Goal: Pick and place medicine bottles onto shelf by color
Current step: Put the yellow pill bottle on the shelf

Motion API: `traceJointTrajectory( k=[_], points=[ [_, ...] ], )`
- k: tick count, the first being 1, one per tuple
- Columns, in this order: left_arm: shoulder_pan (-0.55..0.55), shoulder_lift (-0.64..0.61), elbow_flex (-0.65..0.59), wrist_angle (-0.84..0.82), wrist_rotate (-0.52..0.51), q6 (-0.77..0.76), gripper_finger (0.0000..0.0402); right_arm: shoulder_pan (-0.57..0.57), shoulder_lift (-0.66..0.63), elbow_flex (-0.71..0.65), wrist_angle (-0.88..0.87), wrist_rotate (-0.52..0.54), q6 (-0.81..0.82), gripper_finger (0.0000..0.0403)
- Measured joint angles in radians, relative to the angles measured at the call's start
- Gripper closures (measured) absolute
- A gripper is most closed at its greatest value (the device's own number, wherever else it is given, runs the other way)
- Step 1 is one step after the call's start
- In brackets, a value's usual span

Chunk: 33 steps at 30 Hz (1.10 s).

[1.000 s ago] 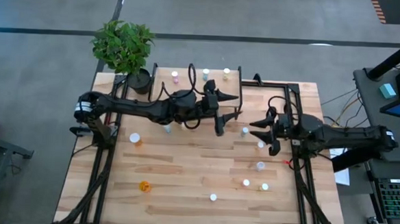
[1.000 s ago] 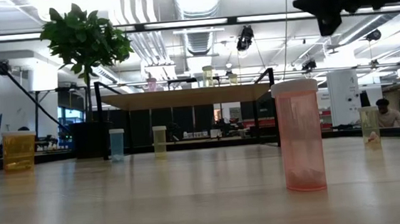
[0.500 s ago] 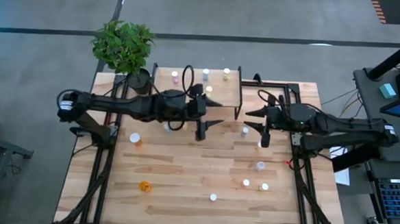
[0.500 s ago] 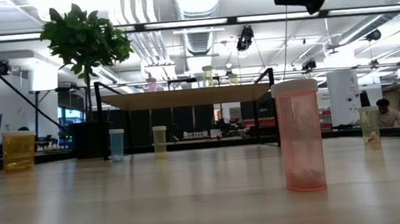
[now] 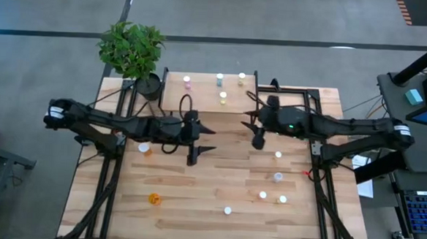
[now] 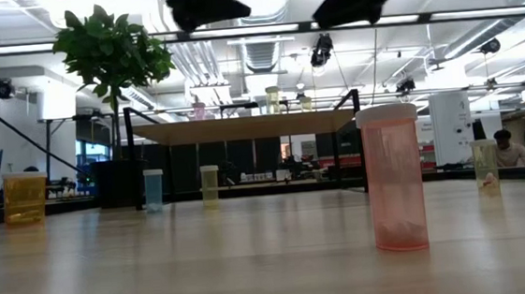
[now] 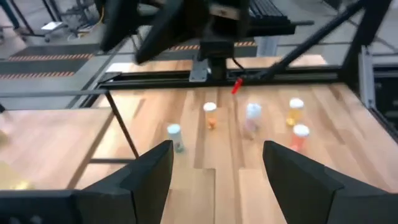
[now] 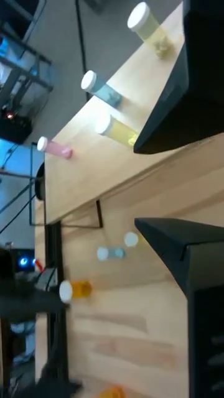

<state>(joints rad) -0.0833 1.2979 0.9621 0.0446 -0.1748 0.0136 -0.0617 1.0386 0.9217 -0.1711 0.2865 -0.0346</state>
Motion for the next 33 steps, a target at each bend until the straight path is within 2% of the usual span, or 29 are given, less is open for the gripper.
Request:
traceJointTrajectory(
  k=[7,12,17,23,33],
  points=[
    [0.0,-0.148,-0.141,0.052,-0.008,0.108,0.0169,-0.064,0.188,0.179,-0.011,0.002,0.002,0.0168],
    [0.011,-0.253,-0.223,0.096,-0.035,0.2,0.0169,-0.124,0.296,0.283,-0.038,-0.017,-0.067,0.0131],
    [0.012,-0.323,-0.279,0.122,-0.045,0.233,0.0169,-0.2,0.361,0.338,-0.064,-0.142,-0.118,0.0107],
    [0.012,-0.388,-0.33,0.131,-0.047,0.255,0.0169,-0.291,0.401,0.359,-0.112,-0.361,-0.26,0.0092],
    [0.012,-0.434,-0.35,0.13,-0.047,0.256,0.0169,-0.413,0.426,0.322,-0.013,-0.459,-0.228,0.009]
  ],
)
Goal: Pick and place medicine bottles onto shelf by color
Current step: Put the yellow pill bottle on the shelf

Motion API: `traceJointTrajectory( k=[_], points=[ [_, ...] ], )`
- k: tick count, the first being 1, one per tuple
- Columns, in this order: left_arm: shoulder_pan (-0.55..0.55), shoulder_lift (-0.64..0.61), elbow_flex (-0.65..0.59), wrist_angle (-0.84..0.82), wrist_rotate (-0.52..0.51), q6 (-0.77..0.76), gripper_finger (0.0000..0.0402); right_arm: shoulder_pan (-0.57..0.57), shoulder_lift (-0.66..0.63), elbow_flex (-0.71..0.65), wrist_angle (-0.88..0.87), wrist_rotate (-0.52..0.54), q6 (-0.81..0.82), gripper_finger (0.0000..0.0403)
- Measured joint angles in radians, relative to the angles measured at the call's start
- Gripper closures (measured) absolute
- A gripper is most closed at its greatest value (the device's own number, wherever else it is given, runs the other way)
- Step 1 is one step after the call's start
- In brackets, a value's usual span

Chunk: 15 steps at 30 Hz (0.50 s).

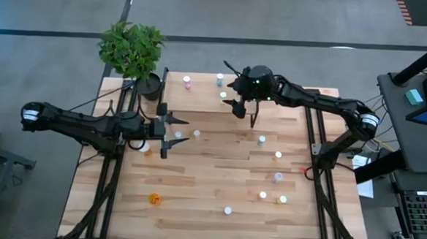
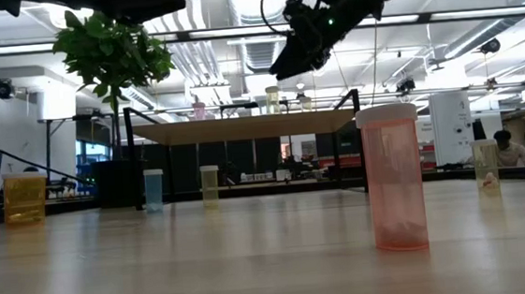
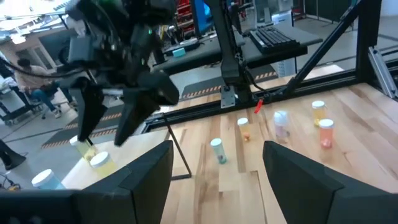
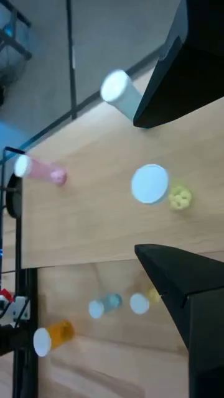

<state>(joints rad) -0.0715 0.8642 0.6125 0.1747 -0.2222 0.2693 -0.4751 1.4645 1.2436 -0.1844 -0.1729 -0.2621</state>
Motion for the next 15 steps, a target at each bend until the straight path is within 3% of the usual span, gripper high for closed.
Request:
traceJointTrajectory(
  k=[3,15],
  points=[
    [0.0,0.0,-0.001,0.0,0.0,0.0,0.0169,-0.007,0.03,-0.011,0.039,-0.037,0.001,0.009],
    [0.0,0.003,-0.001,0.005,0.0,0.0,0.0169,-0.016,0.099,-0.012,0.064,-0.018,0.013,0.0117]
  ],
)
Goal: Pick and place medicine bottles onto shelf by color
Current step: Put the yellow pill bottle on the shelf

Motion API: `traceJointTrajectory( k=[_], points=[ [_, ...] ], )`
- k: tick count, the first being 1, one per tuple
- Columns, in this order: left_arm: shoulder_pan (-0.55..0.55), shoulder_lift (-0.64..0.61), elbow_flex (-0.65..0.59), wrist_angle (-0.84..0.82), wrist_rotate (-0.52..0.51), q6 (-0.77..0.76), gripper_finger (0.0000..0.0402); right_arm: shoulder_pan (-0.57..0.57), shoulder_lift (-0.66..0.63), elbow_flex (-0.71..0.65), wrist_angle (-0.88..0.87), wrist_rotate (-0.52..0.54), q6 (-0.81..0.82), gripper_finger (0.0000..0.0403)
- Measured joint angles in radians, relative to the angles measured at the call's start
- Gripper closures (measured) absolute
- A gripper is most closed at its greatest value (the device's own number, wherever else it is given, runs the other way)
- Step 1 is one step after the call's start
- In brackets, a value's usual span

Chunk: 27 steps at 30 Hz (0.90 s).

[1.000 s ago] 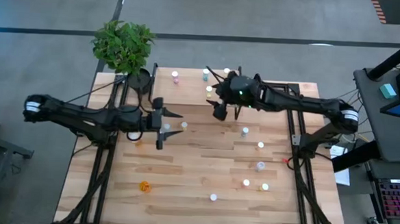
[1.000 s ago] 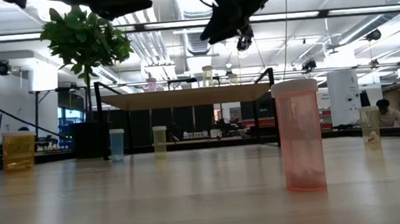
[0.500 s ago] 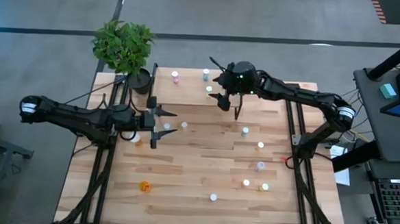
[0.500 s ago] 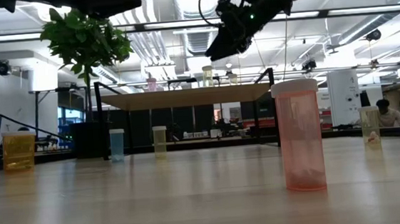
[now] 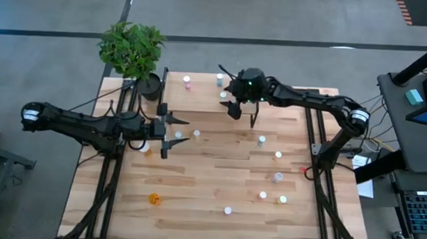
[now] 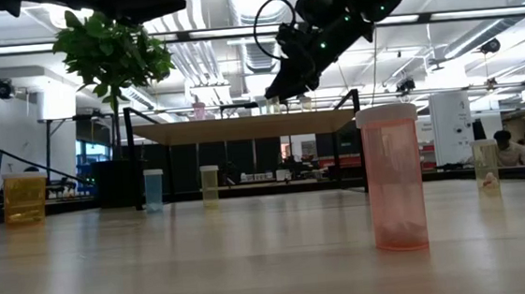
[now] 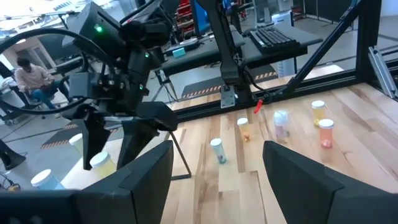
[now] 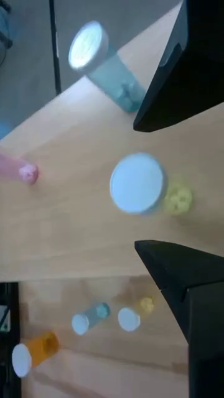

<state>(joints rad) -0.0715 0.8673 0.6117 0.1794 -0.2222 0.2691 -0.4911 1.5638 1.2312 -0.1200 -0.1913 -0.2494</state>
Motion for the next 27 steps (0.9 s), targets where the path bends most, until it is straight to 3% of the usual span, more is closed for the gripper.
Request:
traceJointTrajectory(
  k=[27],
  points=[
    [0.0,0.002,0.0,0.023,0.0,0.0,0.0169,0.0,-0.005,0.0,0.005,0.0,0.022,0.0282]
  ],
)
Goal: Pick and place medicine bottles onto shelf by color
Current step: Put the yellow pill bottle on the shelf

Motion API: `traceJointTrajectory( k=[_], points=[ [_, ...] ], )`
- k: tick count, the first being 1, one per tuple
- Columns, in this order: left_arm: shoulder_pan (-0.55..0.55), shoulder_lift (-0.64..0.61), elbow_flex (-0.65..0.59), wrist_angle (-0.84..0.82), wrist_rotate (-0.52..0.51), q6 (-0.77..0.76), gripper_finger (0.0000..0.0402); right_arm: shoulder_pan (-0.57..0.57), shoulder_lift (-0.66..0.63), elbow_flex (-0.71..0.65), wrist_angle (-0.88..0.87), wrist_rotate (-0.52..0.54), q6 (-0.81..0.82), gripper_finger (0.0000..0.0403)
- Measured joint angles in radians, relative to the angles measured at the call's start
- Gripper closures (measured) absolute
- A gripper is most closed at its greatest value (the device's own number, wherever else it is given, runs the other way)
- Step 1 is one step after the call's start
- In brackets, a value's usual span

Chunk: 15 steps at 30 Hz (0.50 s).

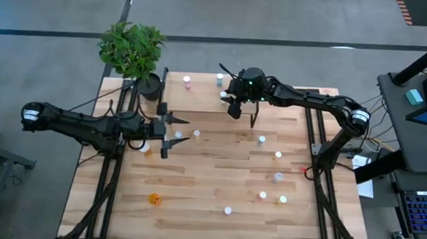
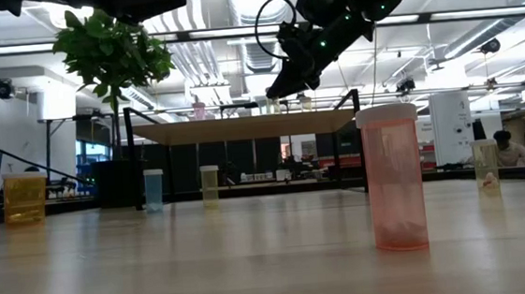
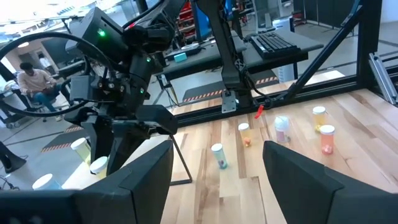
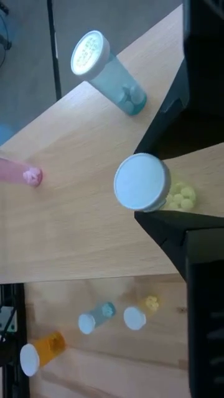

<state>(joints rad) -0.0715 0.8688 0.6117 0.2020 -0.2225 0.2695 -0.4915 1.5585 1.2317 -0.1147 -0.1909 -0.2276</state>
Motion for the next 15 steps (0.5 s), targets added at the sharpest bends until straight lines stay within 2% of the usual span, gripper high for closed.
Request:
traceJointTrajectory(
  k=[8,15],
  points=[
    [0.0,0.0,0.0,0.0,0.0,-0.001,0.0169,0.0,-0.012,0.0,-0.022,0.0,0.0,0.0284],
    [0.0,0.0,0.0,0.0,0.0,-0.001,0.0169,0.0,-0.1,-0.003,-0.094,0.035,0.0,0.0277]
  ],
)
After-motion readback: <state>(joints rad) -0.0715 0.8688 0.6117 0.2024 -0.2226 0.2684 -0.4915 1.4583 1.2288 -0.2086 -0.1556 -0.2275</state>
